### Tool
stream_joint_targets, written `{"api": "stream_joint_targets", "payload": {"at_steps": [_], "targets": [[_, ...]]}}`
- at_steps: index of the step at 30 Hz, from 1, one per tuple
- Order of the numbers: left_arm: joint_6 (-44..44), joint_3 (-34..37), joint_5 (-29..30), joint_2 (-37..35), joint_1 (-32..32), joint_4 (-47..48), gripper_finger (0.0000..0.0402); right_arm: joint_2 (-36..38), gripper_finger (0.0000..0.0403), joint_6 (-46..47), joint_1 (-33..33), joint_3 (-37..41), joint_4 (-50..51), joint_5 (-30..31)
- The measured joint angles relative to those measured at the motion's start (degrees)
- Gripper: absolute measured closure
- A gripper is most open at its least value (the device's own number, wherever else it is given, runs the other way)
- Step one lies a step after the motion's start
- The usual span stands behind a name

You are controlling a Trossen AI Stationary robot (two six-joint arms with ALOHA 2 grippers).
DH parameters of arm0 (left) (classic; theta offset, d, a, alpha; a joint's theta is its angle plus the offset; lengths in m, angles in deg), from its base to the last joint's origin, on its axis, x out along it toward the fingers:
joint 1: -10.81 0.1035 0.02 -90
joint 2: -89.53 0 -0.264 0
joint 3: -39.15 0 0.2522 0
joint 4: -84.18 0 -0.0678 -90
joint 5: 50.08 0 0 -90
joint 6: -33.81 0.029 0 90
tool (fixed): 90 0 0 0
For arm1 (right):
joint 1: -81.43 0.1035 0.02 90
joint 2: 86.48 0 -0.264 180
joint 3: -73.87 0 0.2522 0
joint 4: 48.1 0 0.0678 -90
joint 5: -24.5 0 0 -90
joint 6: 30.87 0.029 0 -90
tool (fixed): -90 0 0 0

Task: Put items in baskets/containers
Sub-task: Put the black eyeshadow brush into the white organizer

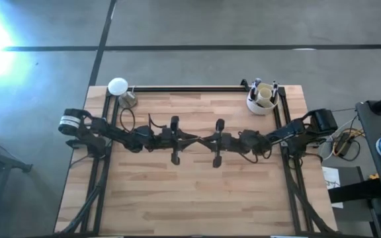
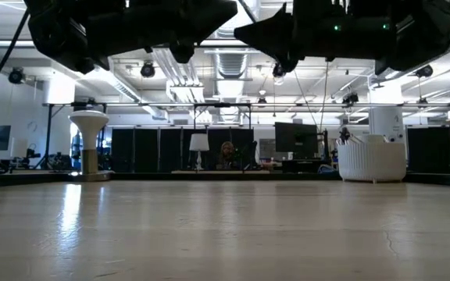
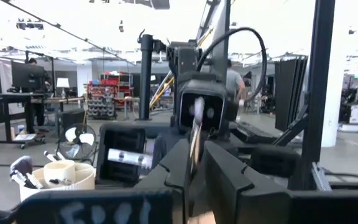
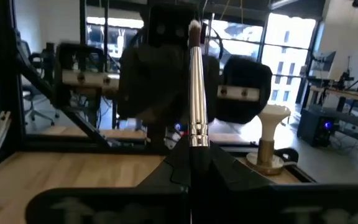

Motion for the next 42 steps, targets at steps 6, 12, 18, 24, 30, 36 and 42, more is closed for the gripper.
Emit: {"api": "stream_joint_targets", "payload": {"at_steps": [6, 12, 18, 24, 30, 36, 42], "targets": [[-0.8, 0.0, 0.0, -0.2, 0.0, 0.4, 0.036, -0.8, 0.0394, -0.1, 0.0, -1.7, 1.6, 0.0], [-3.1, -2.6, 1.2, -0.2, 0.0, 6.9, 0.034, -0.8, 0.0394, -0.2, 0.0, -1.7, 2.4, 0.0], [-1.8, -6.7, 1.1, -0.2, -0.1, 12.0, 0.0308, -0.8, 0.0394, -0.6, 0.0, -1.7, 2.5, -0.1], [1.4, -7.8, -1.4, -0.2, -0.2, 11.9, 0.0299, -0.8, 0.0394, -0.6, 0.0, -1.7, 2.5, -0.3], [2.9, -7.7, -1.6, -0.2, -0.1, 13.6, 0.0358, -0.8, 0.0394, -0.7, 0.0, -1.7, 2.6, -0.7], [3.8, -7.7, -1.5, -0.7, -0.1, 15.0, 0.0389, -0.8, 0.0394, -1.6, 0.0, -1.7, 3.6, -0.8], [5.1, -7.6, -1.6, -2.3, -0.2, 17.8, 0.039, -0.8, 0.0394, -2.6, 0.0, -1.8, 4.0, -0.7]]}}
